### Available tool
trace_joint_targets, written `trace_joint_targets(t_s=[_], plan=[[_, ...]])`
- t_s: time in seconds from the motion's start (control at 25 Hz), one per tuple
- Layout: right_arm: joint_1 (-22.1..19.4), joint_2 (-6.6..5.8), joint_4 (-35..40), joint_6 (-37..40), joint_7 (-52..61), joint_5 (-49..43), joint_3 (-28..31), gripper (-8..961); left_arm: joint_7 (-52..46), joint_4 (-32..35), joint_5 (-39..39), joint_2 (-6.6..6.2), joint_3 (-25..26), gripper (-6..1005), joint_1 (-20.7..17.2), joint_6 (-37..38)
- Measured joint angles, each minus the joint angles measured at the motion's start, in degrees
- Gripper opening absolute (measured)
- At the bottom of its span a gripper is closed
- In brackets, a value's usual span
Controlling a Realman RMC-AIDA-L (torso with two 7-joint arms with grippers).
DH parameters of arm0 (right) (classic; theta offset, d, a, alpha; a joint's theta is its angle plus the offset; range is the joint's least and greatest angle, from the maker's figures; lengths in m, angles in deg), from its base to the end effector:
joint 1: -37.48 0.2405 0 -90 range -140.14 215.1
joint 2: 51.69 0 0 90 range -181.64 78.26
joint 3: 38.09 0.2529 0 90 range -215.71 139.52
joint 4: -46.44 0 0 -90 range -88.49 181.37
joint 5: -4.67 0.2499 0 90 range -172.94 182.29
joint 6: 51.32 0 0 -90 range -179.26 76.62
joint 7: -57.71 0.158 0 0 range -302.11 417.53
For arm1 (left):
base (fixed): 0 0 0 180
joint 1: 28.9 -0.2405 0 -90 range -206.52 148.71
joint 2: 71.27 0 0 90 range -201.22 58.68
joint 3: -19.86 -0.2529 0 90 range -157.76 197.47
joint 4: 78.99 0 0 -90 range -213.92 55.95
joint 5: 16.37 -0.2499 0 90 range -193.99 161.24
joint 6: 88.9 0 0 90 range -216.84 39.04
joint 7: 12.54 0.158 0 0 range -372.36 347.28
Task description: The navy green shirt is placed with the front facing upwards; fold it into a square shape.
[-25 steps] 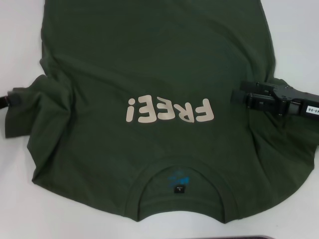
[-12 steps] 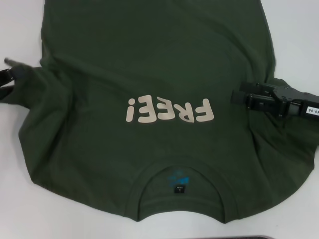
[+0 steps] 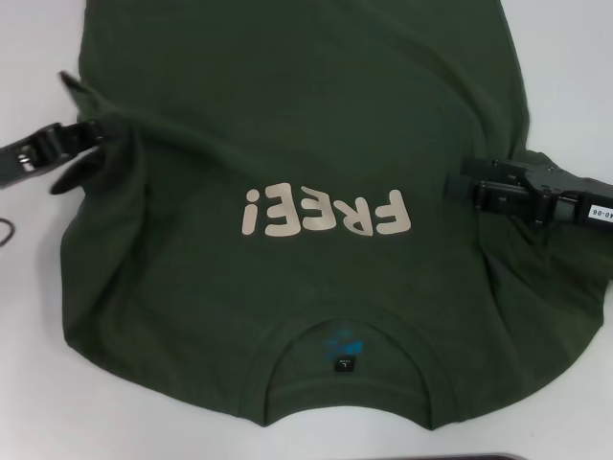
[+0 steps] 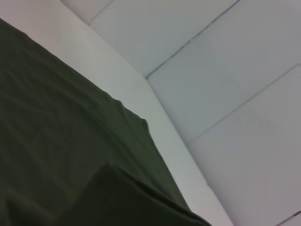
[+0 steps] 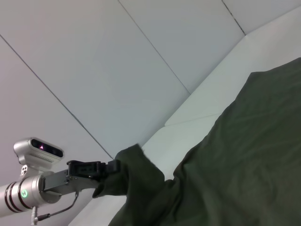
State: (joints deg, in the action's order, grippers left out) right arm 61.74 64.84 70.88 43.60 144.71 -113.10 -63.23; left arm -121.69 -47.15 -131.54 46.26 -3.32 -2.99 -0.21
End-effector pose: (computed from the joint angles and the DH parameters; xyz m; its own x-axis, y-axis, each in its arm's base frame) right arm 0.3367 0.3045 -0.0099 0.4367 -0.6269 -0.6452 -0.7631 -0.6379 0.1033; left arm -0.3371 0.3434 0.0203 0.1726 0.7146 0.6779 0.9043 -0.3878 0.1786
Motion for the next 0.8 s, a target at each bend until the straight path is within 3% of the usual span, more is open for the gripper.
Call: trace_joint_targets(t_s=[0.16, 0.8], plan=[[-0.01, 0.00, 0.00, 0.00, 0.00, 0.00, 0.00, 919, -0.01, -0.21, -0.31, 1.42, -0.07, 9, 0.44, -0.29], [-0.09, 0.27, 0.00, 0.00, -0.15, 0.00, 0.00, 918, 0.24, -2.59, -0.31, 4.02, -0.11, 13, 0.57, -2.48]])
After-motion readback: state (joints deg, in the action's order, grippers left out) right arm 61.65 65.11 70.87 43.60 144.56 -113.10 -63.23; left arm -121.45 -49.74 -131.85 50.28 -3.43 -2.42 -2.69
